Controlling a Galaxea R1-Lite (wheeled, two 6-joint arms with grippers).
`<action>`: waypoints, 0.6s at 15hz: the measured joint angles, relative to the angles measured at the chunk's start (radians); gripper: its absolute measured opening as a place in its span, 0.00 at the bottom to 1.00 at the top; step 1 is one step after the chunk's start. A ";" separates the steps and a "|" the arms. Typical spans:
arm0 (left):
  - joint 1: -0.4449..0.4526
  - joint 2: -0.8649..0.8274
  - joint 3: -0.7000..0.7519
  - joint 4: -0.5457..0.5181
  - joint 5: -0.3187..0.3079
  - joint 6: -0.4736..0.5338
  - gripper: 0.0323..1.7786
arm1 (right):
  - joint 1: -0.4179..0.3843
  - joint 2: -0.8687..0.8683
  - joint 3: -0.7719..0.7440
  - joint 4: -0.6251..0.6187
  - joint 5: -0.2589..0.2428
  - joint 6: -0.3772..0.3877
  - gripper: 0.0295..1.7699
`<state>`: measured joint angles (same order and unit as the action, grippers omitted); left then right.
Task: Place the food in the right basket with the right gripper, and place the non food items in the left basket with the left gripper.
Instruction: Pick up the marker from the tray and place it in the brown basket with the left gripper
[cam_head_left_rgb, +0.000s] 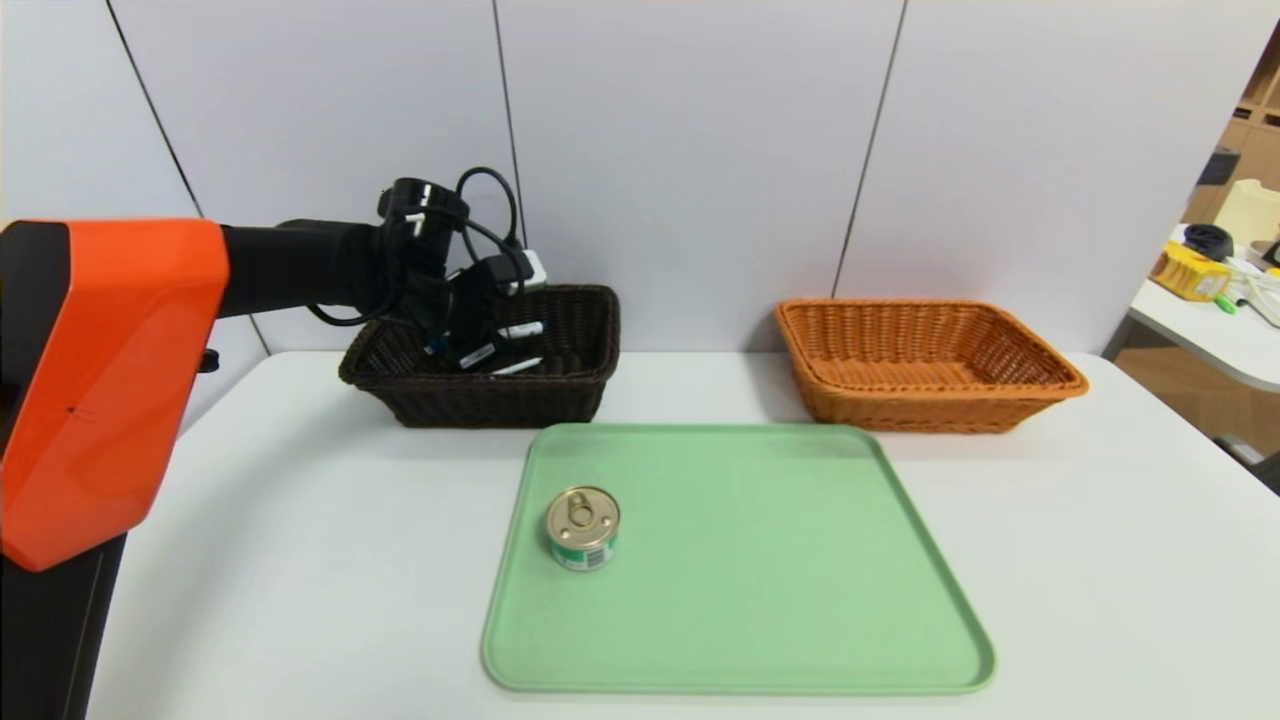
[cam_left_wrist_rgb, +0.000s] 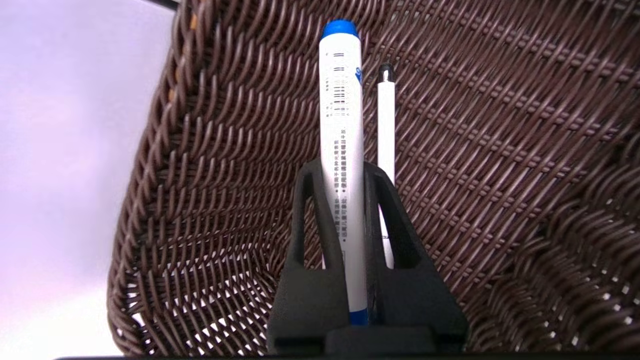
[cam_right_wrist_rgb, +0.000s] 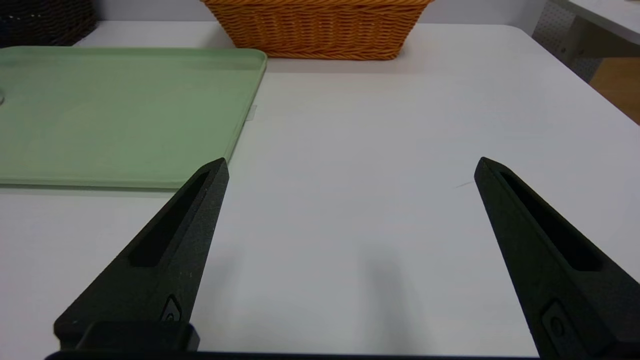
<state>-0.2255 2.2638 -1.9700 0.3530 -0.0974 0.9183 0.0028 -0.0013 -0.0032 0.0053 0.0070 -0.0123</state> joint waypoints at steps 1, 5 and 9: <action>0.000 0.001 0.000 -0.001 0.000 0.000 0.07 | 0.000 0.000 0.000 0.000 0.001 0.001 0.96; 0.000 0.002 0.000 0.003 -0.002 0.000 0.44 | 0.000 0.000 0.000 0.000 0.001 0.001 0.96; 0.000 -0.024 0.000 0.012 -0.002 -0.001 0.64 | 0.000 0.000 0.000 0.000 0.000 0.000 0.96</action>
<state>-0.2255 2.2398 -1.9696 0.3651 -0.0994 0.9168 0.0028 -0.0013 -0.0032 0.0057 0.0070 -0.0119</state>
